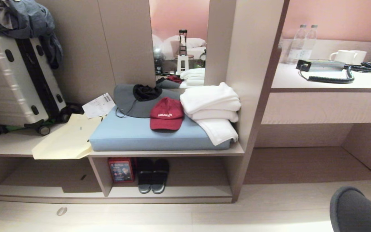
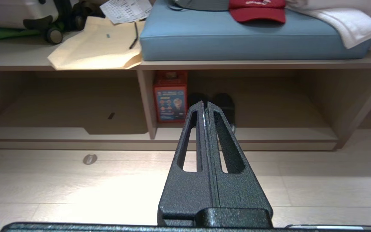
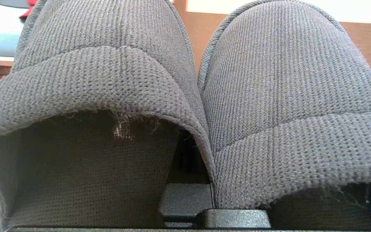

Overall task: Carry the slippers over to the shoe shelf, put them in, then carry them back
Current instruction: Place the slippers on the floor

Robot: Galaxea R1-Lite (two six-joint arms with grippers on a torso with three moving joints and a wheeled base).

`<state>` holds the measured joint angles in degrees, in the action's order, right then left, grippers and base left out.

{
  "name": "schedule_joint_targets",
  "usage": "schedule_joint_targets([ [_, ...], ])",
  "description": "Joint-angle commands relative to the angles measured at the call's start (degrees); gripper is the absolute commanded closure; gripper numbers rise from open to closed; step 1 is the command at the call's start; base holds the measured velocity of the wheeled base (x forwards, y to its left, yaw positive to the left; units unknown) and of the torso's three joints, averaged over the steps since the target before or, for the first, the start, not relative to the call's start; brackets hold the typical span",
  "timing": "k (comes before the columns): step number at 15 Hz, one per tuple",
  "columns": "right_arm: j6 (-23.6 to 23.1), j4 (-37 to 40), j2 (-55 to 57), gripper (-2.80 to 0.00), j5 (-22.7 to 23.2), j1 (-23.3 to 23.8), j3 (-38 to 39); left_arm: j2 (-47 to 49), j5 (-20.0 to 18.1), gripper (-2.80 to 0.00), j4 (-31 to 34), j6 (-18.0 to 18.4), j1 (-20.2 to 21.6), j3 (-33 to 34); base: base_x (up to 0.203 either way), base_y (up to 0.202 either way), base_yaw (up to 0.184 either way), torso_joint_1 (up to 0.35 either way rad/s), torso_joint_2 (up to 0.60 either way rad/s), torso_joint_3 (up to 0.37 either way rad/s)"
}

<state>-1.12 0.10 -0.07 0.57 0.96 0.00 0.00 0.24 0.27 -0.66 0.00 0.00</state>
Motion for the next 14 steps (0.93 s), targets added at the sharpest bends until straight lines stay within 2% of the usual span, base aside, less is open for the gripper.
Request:
schedule_joint_targets([
  [1,0.0,0.0,-0.1,0.00,0.1,0.0,0.1,0.1,0.1,0.00,0.0,0.0,0.0,0.0,0.000,-0.194,0.001,0.005,0.00,0.002],
  [14,0.0,0.0,-0.1,0.00,0.0,0.0,0.1,0.1,0.0,0.00,-0.1,0.0,-0.1,0.0,0.000,-0.196,0.003,0.003,0.00,0.004],
])
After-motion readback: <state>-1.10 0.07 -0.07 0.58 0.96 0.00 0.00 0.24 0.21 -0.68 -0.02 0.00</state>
